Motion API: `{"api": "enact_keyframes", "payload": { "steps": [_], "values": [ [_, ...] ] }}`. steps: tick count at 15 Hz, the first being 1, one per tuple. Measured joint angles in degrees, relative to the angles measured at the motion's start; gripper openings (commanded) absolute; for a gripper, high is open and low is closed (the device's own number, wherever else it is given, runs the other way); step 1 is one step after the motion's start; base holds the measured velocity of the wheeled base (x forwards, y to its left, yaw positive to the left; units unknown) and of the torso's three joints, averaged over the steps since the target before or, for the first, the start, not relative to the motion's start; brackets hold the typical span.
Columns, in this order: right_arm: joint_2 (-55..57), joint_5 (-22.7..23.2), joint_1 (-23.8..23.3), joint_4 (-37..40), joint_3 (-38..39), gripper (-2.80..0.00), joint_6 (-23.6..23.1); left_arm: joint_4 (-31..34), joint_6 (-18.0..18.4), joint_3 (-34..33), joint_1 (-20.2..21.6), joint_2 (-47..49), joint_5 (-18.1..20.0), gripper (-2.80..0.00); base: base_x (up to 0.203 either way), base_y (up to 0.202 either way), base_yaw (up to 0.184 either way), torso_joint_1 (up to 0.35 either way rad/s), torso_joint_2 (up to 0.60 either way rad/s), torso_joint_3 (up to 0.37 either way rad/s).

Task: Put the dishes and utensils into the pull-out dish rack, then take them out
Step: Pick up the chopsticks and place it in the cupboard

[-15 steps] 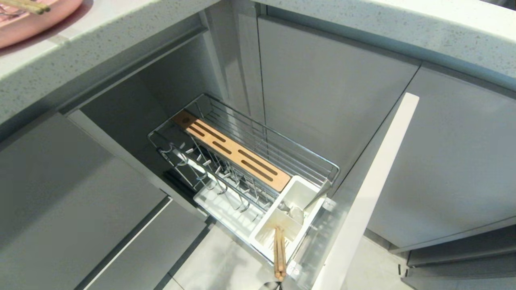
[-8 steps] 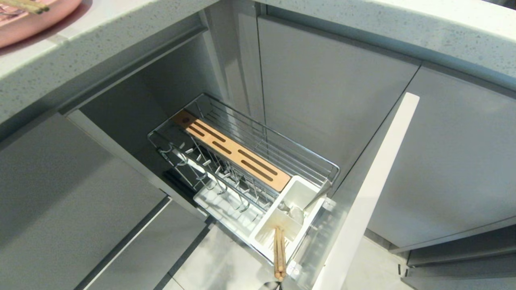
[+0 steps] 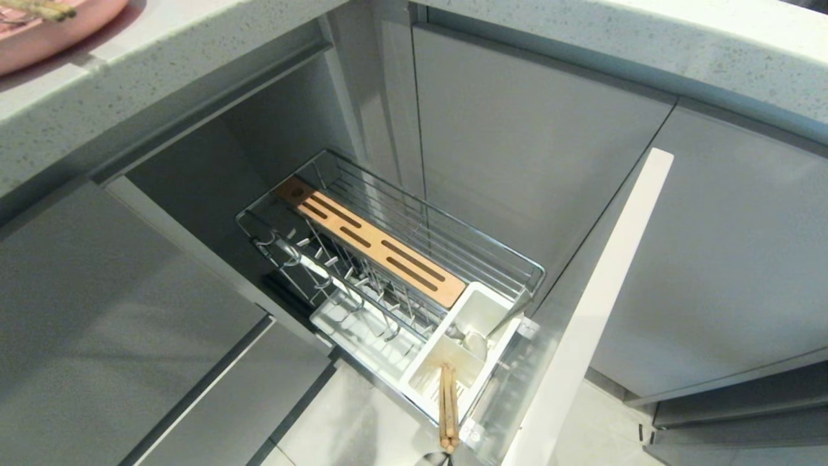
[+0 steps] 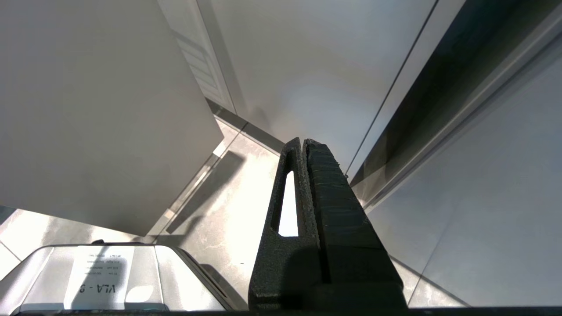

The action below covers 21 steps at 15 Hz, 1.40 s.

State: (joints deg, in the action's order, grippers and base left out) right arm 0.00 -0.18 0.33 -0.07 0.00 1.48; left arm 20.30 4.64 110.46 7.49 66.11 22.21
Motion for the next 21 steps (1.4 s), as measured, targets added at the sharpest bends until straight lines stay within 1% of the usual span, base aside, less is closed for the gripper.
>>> {"api": "enact_keyframes", "payload": {
  "steps": [1, 2, 3, 7, 8, 10, 11, 12, 15, 18, 21],
  "values": [
    [0.00, 0.00, 0.00, 0.00, 0.00, -2.80, 0.01, 2.36, 0.10, 0.47, 0.01, 1.95, -0.17, -2.80, 0.000, 0.000, 0.000, 0.000, 0.00, 0.000],
    [0.00, 0.00, 0.00, 0.00, 0.00, -2.80, 0.01, 4.41, -0.87, 0.70, -0.02, 3.38, -0.47, -2.80, 0.000, 0.000, 0.000, 0.000, 0.00, 0.000],
    [0.00, 0.00, 0.00, 0.00, 0.00, -2.80, 0.00, 5.68, -3.14, 0.79, -0.14, 4.46, -0.60, -2.80, 0.000, 0.000, 0.000, 0.000, 0.00, 0.000],
    [0.00, 0.02, 0.02, 0.00, 0.00, -2.80, 0.00, 6.32, -16.72, 0.90, -0.90, 6.13, -1.73, -2.80, 0.000, 0.000, 0.000, 0.000, 0.00, 0.000],
    [0.00, 0.00, 0.02, 0.00, 0.00, -2.80, 0.01, 6.37, -19.22, 0.89, -1.07, 6.11, -2.64, -2.80, 0.000, 0.000, 0.000, 0.000, 0.00, 0.000],
    [0.00, 0.00, 0.02, 0.00, 0.00, -2.80, 0.01, 6.43, -24.55, 0.87, -1.18, 6.00, -5.71, -2.80, 0.000, 0.000, 0.000, 0.000, 0.00, 0.000],
    [0.00, 0.00, 0.02, 0.00, 0.00, -2.80, 0.01, 6.48, -27.07, 0.82, -1.52, 6.02, -7.38, 0.00, 0.000, 0.000, 0.000, 0.000, 0.00, 0.000],
    [0.00, 0.00, 0.02, 0.00, 0.00, -2.80, 0.01, 6.54, -29.12, 0.65, -2.10, 6.07, -9.12, 0.00, 0.000, 0.000, 0.000, 0.000, 0.00, 0.000],
    [0.00, 0.00, 0.00, 0.00, 0.00, -2.80, 0.00, 6.67, -33.62, -0.10, -3.42, 6.47, -13.47, 0.00, 0.000, 0.000, 0.000, 0.000, 0.00, 0.000],
    [0.00, 0.00, 0.00, 0.00, 0.00, -2.80, 0.00, 7.57, -34.04, -0.26, -4.61, 7.41, -18.22, 0.00, 0.000, 0.000, 0.000, 0.000, 0.00, 0.000],
    [0.00, 0.00, 0.02, 0.00, 0.00, -2.80, 0.01, 9.62, -33.83, -0.26, -7.39, 8.57, -24.99, 0.00, 0.000, 0.000, 0.000, 0.000, 0.00, 0.000]
  ]
}}
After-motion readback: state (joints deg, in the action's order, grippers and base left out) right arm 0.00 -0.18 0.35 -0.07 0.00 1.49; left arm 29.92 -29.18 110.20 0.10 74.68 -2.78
